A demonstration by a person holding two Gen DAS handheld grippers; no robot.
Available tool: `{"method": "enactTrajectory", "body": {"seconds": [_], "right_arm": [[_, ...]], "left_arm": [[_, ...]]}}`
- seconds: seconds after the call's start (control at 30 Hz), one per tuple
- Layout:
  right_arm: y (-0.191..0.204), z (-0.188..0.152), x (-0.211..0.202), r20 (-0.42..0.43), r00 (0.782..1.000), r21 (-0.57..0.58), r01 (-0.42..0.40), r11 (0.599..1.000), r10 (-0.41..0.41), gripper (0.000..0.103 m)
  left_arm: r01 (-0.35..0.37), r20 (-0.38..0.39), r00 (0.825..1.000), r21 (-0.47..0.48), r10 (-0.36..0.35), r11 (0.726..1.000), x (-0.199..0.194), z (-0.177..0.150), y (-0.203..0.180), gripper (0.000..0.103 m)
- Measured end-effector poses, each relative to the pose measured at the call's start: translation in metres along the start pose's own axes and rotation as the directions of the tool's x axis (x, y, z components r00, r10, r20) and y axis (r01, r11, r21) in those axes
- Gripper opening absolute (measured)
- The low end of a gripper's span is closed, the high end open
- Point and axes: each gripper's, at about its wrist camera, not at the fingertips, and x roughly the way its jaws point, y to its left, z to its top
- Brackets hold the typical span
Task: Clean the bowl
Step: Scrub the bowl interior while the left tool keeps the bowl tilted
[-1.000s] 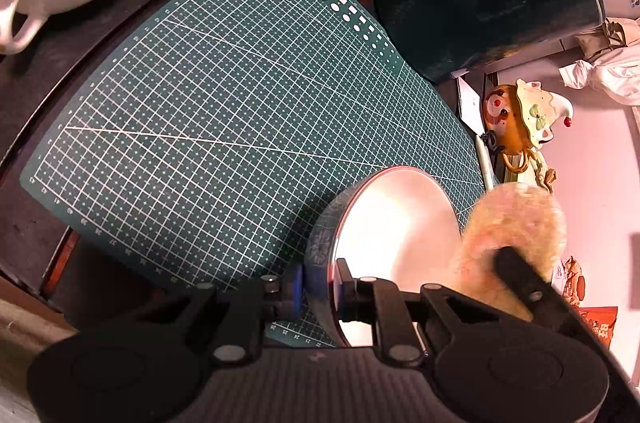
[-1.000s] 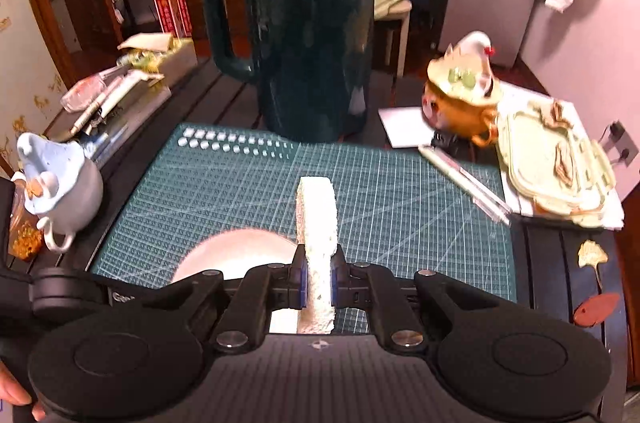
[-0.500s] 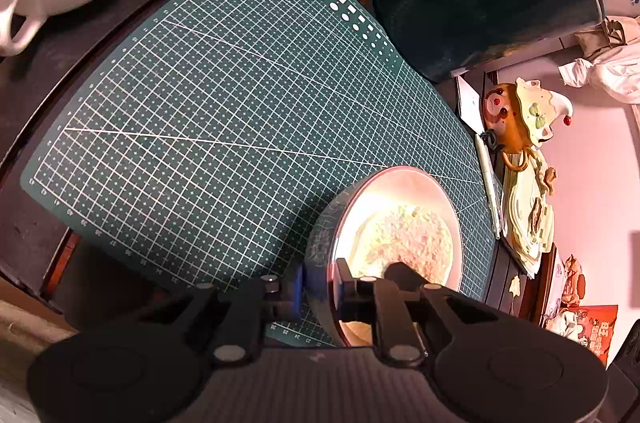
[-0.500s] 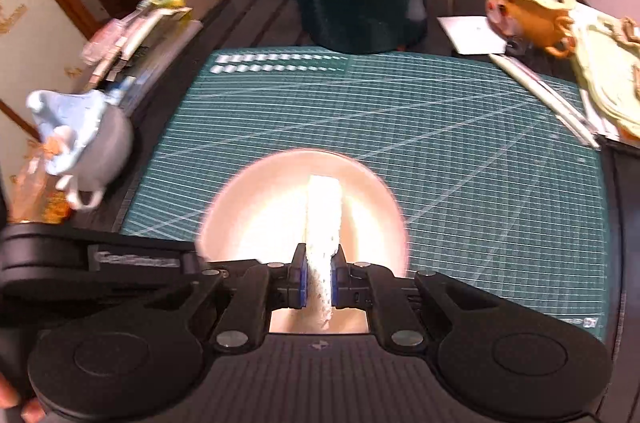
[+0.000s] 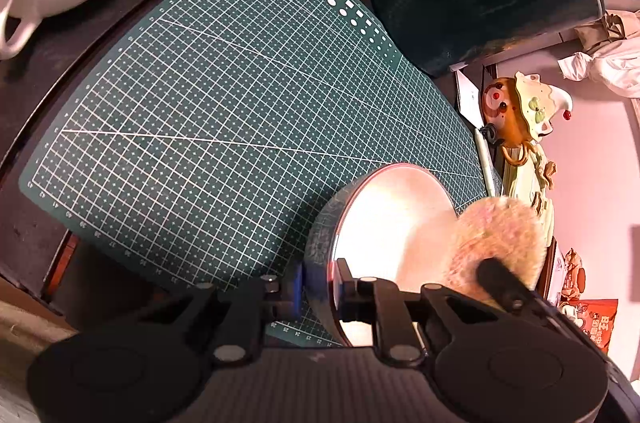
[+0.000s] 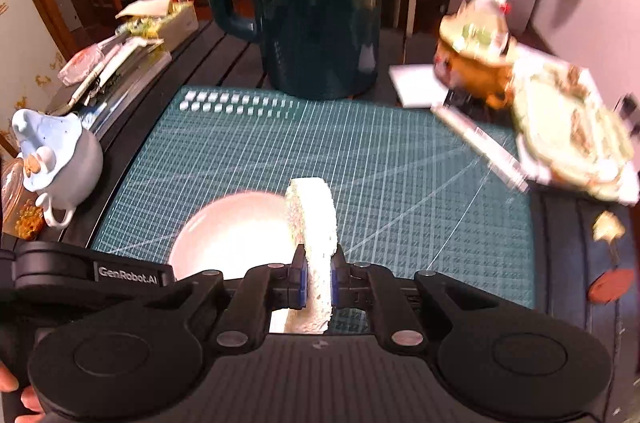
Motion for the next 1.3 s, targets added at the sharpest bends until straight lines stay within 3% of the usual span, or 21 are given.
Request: {"method": "enactTrajectory", "body": {"seconds": [0.07, 0.17, 0.3, 0.47, 0.63, 0.9, 1.1, 1.3], "right_arm": [[0.004, 0.0, -0.003, 0.018, 1.0, -0.012, -0.007, 1.0, 0.007, 0.009], [0.006, -0.001, 0.005, 0.0, 0.997, 0.006, -0.083, 0.997, 0.083, 0.009], [0.009, -0.006, 0.029, -0.072, 0.983, 0.034, -0.165, 0.986, 0.167, 0.009], [0.008, -0.01, 0.048, -0.113, 0.984, 0.046, -0.136, 0.99, 0.141, 0.009], [0.004, -0.007, 0.04, -0.124, 0.991, 0.02, -0.049, 0.999, 0.051, 0.009], [-0.005, 0.002, 0.004, -0.017, 1.0, 0.013, -0.014, 1.0, 0.014, 0.009], [-0.004, 0.005, -0.003, 0.015, 0.995, 0.032, -0.094, 0.995, 0.094, 0.009], [0.002, -0.002, 0.034, -0.104, 0.979, 0.066, -0.168, 0.983, 0.175, 0.009]], "left_arm": [[-0.001, 0.004, 1.0, -0.008, 0.001, 1.0, -0.001, -0.003, -0.002, 0.015], [0.0, 0.003, 1.0, -0.011, 0.0, 1.0, -0.001, -0.003, -0.002, 0.015], [0.002, 0.003, 1.0, -0.018, -0.002, 1.0, -0.001, -0.002, -0.001, 0.013], [-0.001, 0.006, 1.0, -0.004, 0.001, 1.0, -0.001, -0.003, -0.003, 0.015], [0.002, 0.003, 1.0, 0.001, -0.002, 1.0, -0.001, -0.003, -0.003, 0.015], [0.009, -0.028, 1.0, 0.022, -0.008, 1.0, 0.0, -0.001, -0.004, 0.015], [0.011, -0.069, 0.998, 0.067, -0.006, 0.998, 0.001, -0.001, -0.005, 0.016], [0.008, -0.071, 0.997, 0.076, -0.003, 0.997, 0.0, -0.002, -0.005, 0.014]]}}
